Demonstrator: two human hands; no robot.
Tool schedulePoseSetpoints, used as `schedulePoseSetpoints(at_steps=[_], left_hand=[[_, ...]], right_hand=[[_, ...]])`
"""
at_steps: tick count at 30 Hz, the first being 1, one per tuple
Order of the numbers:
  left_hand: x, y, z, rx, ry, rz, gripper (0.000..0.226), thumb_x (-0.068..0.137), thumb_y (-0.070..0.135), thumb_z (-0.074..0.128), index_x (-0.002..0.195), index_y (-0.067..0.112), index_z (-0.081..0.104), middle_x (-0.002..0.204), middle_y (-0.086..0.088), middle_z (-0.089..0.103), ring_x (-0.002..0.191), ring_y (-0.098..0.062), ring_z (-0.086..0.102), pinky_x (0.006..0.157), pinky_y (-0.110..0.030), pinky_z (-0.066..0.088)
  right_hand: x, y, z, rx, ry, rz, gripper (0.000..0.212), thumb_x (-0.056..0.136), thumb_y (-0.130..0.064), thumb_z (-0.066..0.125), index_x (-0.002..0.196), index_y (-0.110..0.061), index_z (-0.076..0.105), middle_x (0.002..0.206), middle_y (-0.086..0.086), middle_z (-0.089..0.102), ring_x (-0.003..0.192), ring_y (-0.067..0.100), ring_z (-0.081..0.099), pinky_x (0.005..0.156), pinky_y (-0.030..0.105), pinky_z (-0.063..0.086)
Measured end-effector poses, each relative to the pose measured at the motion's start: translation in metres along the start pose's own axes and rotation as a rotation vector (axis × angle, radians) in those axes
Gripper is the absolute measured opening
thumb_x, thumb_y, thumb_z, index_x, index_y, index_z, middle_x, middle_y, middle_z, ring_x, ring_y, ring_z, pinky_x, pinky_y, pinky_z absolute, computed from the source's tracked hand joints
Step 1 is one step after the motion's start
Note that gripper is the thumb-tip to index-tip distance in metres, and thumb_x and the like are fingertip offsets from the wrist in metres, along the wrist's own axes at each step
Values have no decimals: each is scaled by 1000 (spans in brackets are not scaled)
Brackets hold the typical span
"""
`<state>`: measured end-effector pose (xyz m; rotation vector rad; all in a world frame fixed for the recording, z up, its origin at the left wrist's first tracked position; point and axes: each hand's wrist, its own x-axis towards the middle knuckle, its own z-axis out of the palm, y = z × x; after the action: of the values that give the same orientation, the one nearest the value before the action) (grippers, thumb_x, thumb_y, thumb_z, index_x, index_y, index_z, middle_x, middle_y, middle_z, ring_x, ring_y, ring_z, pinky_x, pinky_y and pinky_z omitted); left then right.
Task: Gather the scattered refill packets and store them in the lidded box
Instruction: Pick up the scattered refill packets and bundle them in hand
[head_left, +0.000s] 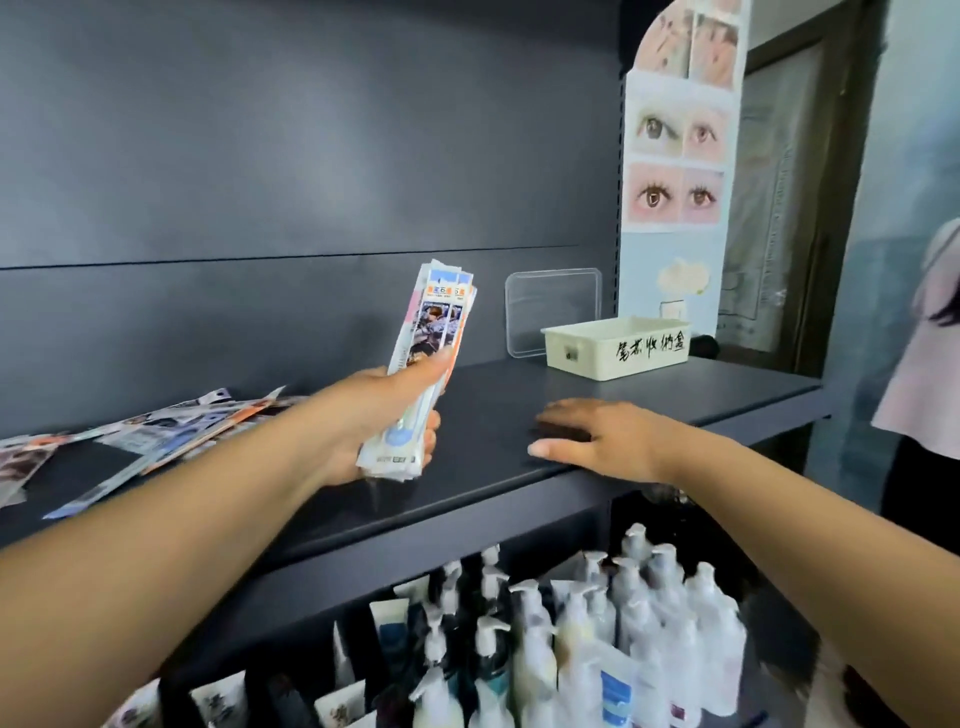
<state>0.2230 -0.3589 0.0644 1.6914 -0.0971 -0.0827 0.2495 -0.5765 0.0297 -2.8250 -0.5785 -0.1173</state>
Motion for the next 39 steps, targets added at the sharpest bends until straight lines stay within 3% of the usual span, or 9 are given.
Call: schedulePoseSetpoints(at_steps=[5,10,12,14,24,27,29,33,39], left_hand=[[74,8,26,85,72,-36,33,82,44,59,74,13,54,36,3,55,30,-10,52,37,-19,46],[126,-1,51,178,87,-173,29,82,49,55,83,19,56,68,-1,68,39,-7,63,38,-19,48],[142,-1,58,197,115,-206,30,82,49,57,81,19,55,60,-1,67,35,-10,61,34,-21,47],[154,1,62,226,177,-207,31,81,46,60,74,16,54,42,-1,61,30,-13,57,31,-23,46],[204,-2,101,377,405,-210,28,81,35,64,82,9,54,64,-7,57,24,-10,52,27,-19,41],[221,-10,111,504,482,-286,41,73,47,66,93,12,54,86,-8,63,67,-17,68,48,-25,52],[232,-17,116,690,565,-306,76,65,57,68,123,16,41,123,-9,50,116,-28,49,81,-40,52],[235,-19,122,864,642,-175,68,71,60,61,128,30,41,137,-9,38,128,-29,35,105,-41,32],[225,-9,130,785,485,-84,32,91,45,39,84,20,58,79,-2,56,85,-23,50,60,-25,35]], right_hand=[[51,53,-42,23,-192,71,60,77,-70,37,124,-36,52,132,-14,50,126,10,41,113,33,22],[77,86,-18,-8,-299,-70,68,83,-65,34,143,-36,21,156,-13,11,143,6,5,115,30,2],[79,97,-15,56,-307,-117,67,84,-62,35,143,-36,18,155,-14,10,143,4,2,114,27,0],[83,104,-22,35,-330,-150,66,82,-63,35,142,-39,20,155,-16,12,143,3,3,114,27,0],[97,147,-48,100,-425,-289,79,56,-74,28,131,-50,36,146,-31,23,134,-10,17,112,19,7],[98,158,-41,60,-445,-381,82,59,-73,23,137,-49,22,152,-25,10,138,-8,3,114,21,0],[100,160,-36,16,-447,-429,85,60,-71,21,141,-45,13,154,-22,3,139,-6,-4,113,20,-4],[104,164,-33,10,-429,-443,85,61,-72,20,141,-45,12,154,-21,2,140,-5,-6,114,22,-4],[110,171,-31,60,-401,-460,64,83,-60,33,142,-42,16,153,-23,6,139,-5,-3,110,16,-3]])
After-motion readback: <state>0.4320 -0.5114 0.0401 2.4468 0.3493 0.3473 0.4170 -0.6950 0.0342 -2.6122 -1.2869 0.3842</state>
